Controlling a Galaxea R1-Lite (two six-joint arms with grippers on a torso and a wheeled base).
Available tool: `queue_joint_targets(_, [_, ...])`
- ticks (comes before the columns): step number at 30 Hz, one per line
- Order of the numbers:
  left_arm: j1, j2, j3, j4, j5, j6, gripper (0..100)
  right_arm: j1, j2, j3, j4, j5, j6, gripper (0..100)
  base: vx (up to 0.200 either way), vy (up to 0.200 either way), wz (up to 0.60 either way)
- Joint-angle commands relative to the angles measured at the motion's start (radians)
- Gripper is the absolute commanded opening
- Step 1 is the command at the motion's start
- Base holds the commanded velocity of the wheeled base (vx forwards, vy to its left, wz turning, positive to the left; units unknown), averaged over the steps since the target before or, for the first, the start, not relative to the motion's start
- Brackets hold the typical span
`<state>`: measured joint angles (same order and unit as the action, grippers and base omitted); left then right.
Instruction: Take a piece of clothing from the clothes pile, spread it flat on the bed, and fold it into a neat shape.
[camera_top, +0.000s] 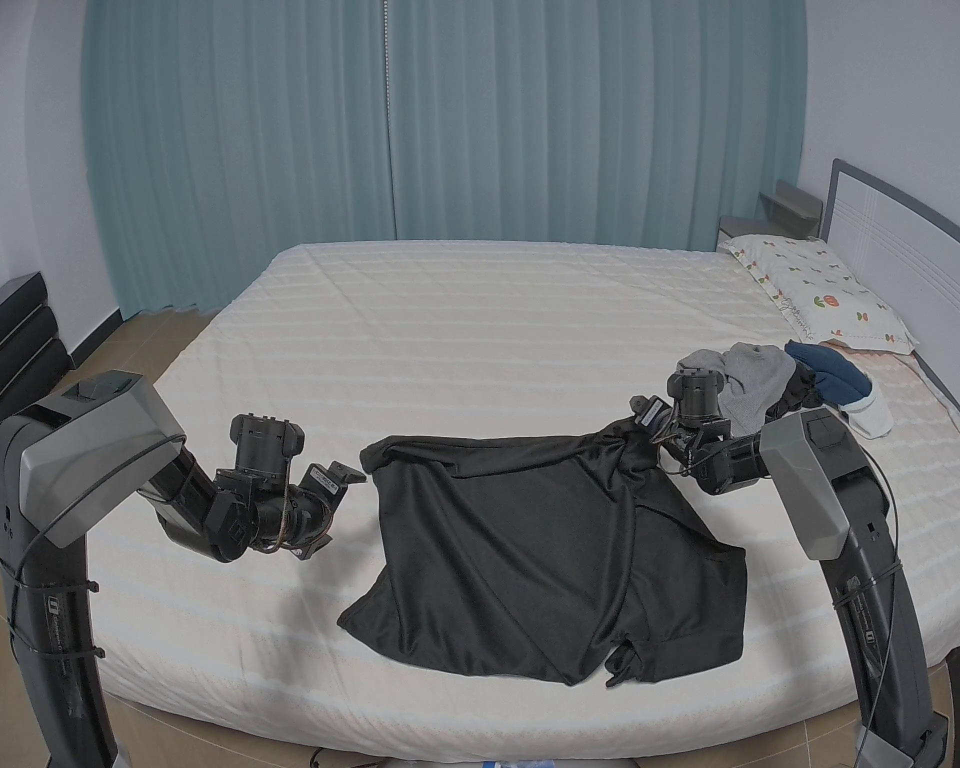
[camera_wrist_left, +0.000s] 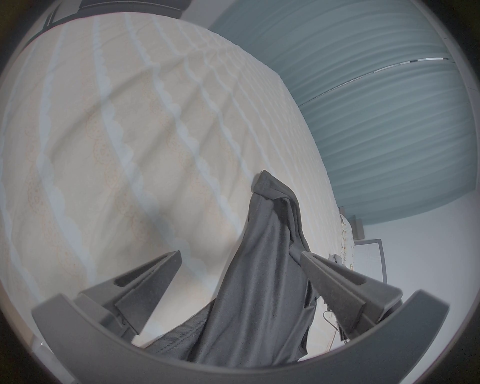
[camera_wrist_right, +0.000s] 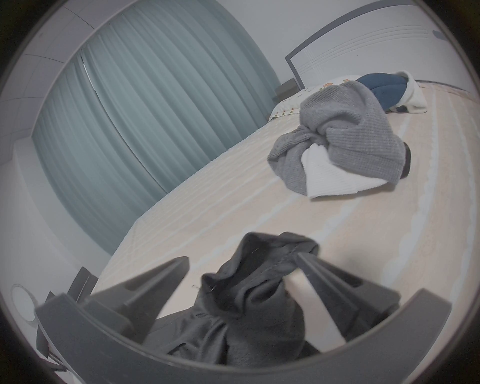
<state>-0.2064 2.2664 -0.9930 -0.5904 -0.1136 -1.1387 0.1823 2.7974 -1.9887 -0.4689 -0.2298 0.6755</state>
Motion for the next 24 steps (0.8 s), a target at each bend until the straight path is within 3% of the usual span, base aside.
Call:
queue_joint_targets(1, [-0.005, -0.002, 0.03, -0.031, 0.0, 0.001, 100, -0.034, -0.127, 0.162, -0.007, 0.023, 0.001, 100, 0.0, 0.0, 0.0])
queue_joint_targets(6, [-0.005, -0.002, 0.031, -0.031, 0.0, 0.001, 100, -0.04, -0.253, 0.361, -0.037, 0.135, -0.01, 100, 0.0, 0.0, 0.0])
queue_joint_targets(9, [-0.005, -0.001, 0.031, -0.031, 0.0, 0.002, 100, -0.03, -0.28, 0.439, -0.039, 0.165, -0.045, 100, 0.0, 0.0, 0.0])
queue_joint_targets(13, [-0.005, -0.001, 0.031, -0.031, 0.0, 0.002, 100, -0.006, -0.265, 0.473, -0.045, 0.175, -0.093, 100, 0.0, 0.0, 0.0])
queue_joint_targets(24, [-0.005, -0.001, 0.034, -0.031, -0.001, 0.005, 100, 0.045, -0.193, 0.398, -0.033, 0.159, -0.088, 100, 0.0, 0.0, 0.0])
